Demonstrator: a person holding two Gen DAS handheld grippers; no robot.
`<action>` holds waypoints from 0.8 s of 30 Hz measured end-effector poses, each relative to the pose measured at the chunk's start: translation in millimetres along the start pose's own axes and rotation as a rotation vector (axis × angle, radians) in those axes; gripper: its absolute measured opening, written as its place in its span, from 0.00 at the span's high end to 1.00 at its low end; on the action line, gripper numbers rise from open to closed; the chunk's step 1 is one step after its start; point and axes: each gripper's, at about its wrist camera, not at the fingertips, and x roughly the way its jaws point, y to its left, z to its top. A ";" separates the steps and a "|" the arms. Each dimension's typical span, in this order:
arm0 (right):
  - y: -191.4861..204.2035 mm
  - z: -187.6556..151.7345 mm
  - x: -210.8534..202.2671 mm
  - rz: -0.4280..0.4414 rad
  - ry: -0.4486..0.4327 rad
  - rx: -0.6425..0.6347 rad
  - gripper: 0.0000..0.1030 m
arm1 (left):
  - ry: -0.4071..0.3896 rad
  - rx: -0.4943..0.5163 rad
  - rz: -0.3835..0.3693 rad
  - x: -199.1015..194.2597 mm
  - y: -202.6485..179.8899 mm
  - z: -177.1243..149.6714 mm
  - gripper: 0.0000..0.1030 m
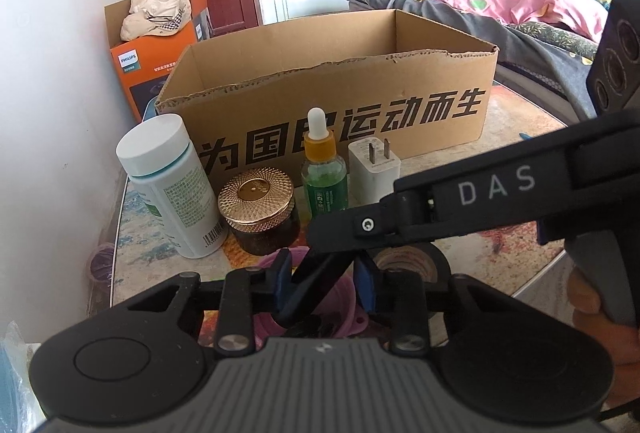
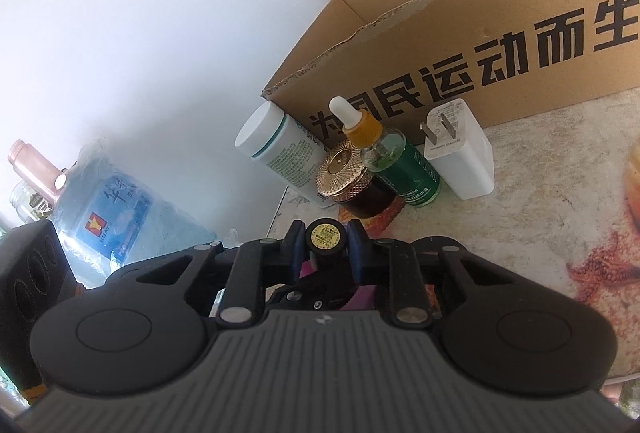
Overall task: Organize rigid objects
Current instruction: 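Close the right tool on the black tube in the pink bowl, then carry the black tube into the cardboard box and open the right tool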
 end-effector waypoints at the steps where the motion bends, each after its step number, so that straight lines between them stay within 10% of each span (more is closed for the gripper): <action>1: -0.4 0.4 1.0 0.004 0.001 0.004 0.78 | -0.003 0.005 0.007 -0.5 -0.5 -0.5 0.68; 24: 112.0 84.2 -50.9 0.024 -0.119 -0.322 0.78 | -0.233 -0.066 -0.004 -75.0 36.7 81.6 0.78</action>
